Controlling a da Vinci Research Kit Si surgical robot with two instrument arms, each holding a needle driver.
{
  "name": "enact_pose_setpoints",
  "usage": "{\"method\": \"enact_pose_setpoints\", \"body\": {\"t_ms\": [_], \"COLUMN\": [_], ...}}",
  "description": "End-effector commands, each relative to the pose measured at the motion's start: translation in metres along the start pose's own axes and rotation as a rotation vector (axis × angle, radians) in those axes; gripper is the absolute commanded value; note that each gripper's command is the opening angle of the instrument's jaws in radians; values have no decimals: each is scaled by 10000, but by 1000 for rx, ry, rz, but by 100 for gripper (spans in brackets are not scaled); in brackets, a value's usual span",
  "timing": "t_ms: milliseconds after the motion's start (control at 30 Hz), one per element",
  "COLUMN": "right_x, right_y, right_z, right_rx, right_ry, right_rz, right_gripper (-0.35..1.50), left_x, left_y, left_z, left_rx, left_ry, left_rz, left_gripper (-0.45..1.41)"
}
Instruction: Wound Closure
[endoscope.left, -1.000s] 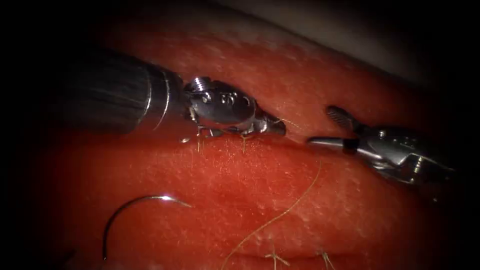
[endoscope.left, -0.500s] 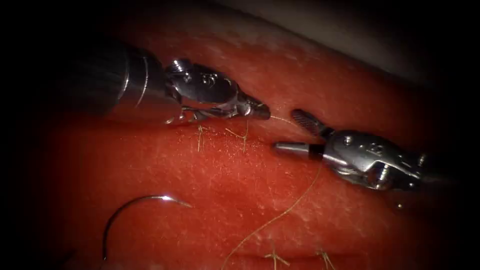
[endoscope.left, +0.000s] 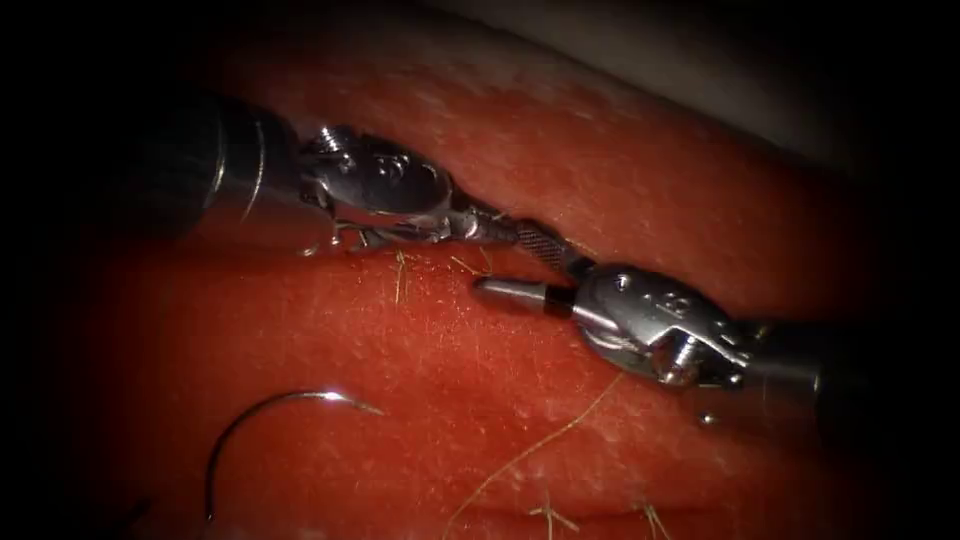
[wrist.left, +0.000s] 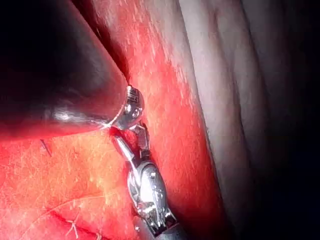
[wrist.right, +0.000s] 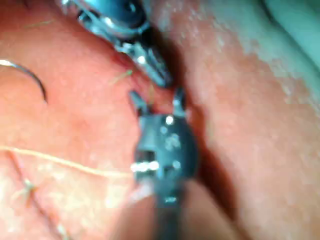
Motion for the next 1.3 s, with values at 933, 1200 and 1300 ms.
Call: {"method": "enact_pose_setpoints", "body": {"t_ms": [933, 1200, 1300], "right_x": [-6, -10, -9], "right_y": [-20, -30, -28], "right_z": [74, 87, 78], "right_rx": [24, 80, 106], "right_ry": [33, 19, 9], "right_rz": [36, 24, -31], "right_gripper": [133, 111, -35], "left_x": [8, 9, 9], "left_y": [15, 11, 11], "left_z": [0, 1, 1], "left_rx": [-17, -20, -19], "left_ry": [44, 53, 53], "left_rz": [-22, -23, -24], "left_gripper": [-35, -35, -35]}}
